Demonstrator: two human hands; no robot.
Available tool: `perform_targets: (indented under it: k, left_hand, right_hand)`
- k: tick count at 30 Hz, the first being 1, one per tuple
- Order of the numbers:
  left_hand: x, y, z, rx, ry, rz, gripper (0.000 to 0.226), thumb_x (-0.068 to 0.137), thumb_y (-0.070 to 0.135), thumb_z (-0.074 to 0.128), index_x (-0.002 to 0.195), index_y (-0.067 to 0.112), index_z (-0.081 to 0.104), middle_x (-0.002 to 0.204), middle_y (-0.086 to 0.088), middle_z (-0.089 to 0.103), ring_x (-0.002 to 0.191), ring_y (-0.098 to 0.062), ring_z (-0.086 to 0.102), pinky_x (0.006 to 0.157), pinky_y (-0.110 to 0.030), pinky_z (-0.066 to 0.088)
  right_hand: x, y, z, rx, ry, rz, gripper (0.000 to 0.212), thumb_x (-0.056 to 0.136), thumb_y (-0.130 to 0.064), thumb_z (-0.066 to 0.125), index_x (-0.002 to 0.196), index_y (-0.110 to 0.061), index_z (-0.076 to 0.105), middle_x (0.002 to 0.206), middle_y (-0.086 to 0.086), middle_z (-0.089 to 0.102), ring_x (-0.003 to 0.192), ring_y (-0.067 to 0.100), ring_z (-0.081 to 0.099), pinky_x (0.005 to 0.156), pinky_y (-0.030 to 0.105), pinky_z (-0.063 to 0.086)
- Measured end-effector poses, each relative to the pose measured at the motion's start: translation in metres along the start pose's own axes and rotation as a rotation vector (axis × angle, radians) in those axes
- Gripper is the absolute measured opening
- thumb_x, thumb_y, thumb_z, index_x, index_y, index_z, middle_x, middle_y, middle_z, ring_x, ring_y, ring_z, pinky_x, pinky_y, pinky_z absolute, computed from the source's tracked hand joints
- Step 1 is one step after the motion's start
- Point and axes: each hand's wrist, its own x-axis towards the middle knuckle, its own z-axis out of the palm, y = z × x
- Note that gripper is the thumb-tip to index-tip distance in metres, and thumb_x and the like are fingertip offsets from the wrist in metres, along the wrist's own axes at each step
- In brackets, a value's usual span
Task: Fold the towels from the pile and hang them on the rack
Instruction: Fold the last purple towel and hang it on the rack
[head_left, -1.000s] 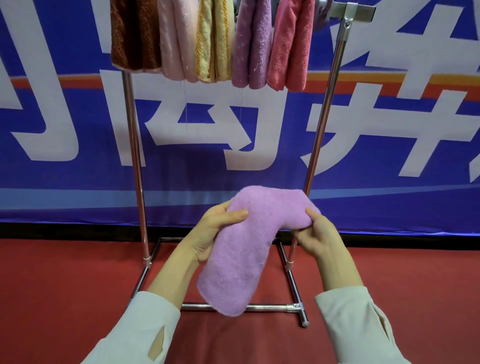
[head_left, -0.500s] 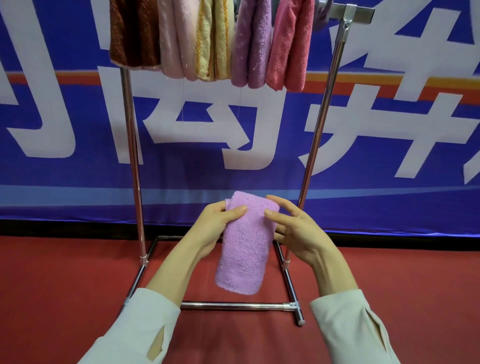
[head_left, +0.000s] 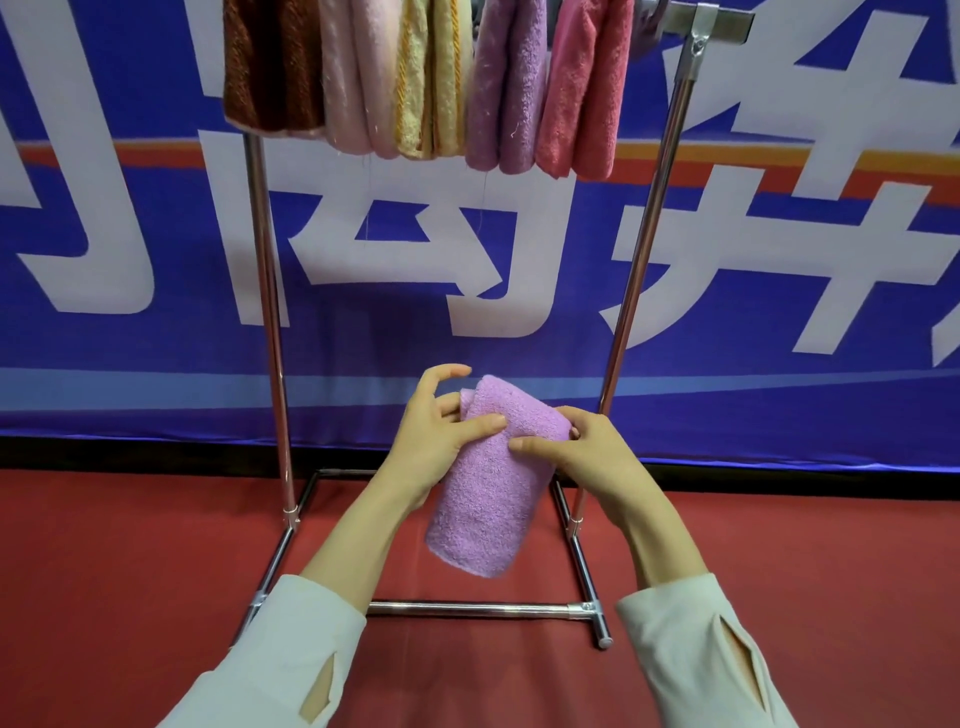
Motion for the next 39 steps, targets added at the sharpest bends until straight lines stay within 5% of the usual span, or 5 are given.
perform_targets:
  k: [6,11,24,29,39]
  left_hand:
    - [0.004,0.001,0.0,0.088,0.15,0.073,0.074,0.066,0.02,0.087,0.126,0.021,0.043,0.11,-0.002,0.062,0.099,-0.01,0.062,0.089,-0.024,0.049]
    - [0.007,-0.013,-0.012,-0.008,-0.014,-0.31,0.092,0.062,0.083,0.056,0.12,0.012,0.06,0.117,-0.004,0.066,0.102,-0.015,0.062,0.102,-0.037,0.041]
    - [-0.009,-0.011,0.011,-0.206,-0.36,-0.622,0.032,0.072,0.022,0.076,0.098,0.002,0.071,0.102,-0.015,0.072,0.09,-0.027,0.069,0.088,-0.038,0.053]
    - [0.0,-0.022,0.009,-0.261,-0.164,-0.547,0.026,0.074,0.001,0.071,0.098,0.004,0.062,0.094,-0.021,0.07,0.08,-0.032,0.069,0.073,-0.038,0.057]
    - [0.003,-0.027,0.007,-0.275,-0.024,-0.494,0.031,0.085,0.007,0.063,0.114,-0.002,0.059,0.096,-0.018,0.07,0.078,-0.028,0.069,0.072,-0.035,0.057]
  right_hand:
    - [-0.007,-0.007,0.004,0.165,0.029,-0.045,0.037,0.071,-0.025,0.071,0.105,-0.012,0.065,0.101,0.004,0.071,0.091,0.016,0.066,0.075,0.032,0.051]
    - [-0.011,-0.02,-0.002,0.427,0.074,0.03,0.022,0.089,-0.021,0.062,0.108,-0.013,0.069,0.098,0.002,0.076,0.095,0.017,0.07,0.075,0.032,0.054]
    - [0.008,0.006,-0.001,0.474,0.345,0.282,0.049,0.092,-0.03,0.062,0.129,0.0,0.053,0.117,0.016,0.064,0.101,0.028,0.064,0.08,0.038,0.054]
    - [0.013,0.01,0.004,0.287,0.258,0.324,0.11,0.063,-0.059,0.076,0.144,-0.002,0.029,0.138,0.013,0.05,0.113,0.031,0.06,0.093,0.044,0.053]
    - [0.011,0.009,0.014,0.312,0.137,0.281,0.073,0.079,-0.028,0.077,0.133,-0.005,0.033,0.124,0.02,0.056,0.097,0.031,0.065,0.072,0.038,0.057]
